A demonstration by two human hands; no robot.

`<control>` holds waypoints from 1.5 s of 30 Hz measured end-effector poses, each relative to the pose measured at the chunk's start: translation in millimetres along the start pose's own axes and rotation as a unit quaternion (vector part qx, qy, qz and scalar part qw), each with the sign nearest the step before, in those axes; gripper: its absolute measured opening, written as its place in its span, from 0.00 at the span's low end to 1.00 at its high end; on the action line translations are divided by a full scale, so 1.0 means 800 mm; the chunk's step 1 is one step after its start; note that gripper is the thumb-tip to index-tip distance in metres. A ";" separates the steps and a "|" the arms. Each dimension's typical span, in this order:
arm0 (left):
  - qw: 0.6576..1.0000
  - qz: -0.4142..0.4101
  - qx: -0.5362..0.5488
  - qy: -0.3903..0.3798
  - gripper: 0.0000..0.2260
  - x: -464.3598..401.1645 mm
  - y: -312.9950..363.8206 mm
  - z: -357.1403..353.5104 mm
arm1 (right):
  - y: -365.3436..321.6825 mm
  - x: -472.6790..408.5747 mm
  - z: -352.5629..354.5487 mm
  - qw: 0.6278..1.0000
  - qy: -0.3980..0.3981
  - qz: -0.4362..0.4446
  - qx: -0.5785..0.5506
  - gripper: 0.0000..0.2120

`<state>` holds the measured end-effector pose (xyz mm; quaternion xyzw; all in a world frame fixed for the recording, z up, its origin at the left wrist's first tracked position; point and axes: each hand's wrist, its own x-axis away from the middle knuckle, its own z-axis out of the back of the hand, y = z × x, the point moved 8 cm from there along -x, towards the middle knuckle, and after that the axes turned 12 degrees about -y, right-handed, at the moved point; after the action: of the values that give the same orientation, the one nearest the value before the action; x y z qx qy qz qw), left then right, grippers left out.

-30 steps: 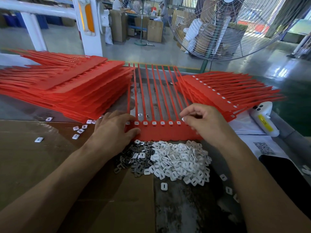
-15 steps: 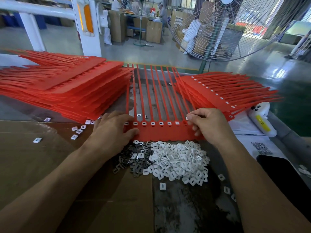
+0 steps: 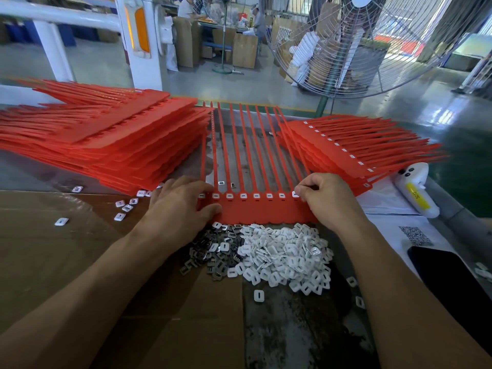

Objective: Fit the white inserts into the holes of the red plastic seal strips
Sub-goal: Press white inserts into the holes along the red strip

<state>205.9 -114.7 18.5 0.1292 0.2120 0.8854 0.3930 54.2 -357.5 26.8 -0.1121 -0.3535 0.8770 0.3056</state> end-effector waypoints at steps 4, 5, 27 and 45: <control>1.000 -0.002 0.000 0.000 0.22 0.000 0.000 0.000 | 0.000 -0.002 -0.001 1.000 0.003 -0.003 0.007 0.05; 1.000 -0.002 0.001 0.000 0.22 0.000 0.000 0.000 | 0.000 -0.003 -0.002 1.000 0.006 -0.004 0.007 0.04; 1.000 0.001 0.014 0.003 0.22 0.000 0.000 0.000 | -0.002 0.002 0.001 0.999 0.033 0.006 -0.008 0.05; 1.000 0.009 0.015 -0.008 0.22 0.005 0.003 0.003 | -0.015 0.018 -0.002 0.995 -0.045 -0.004 0.093 0.15</control>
<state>202.3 -112.4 22.0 0.1440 0.2213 0.8844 0.3850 48.7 -341.3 34.2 -0.0425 -0.2845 0.9089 0.3019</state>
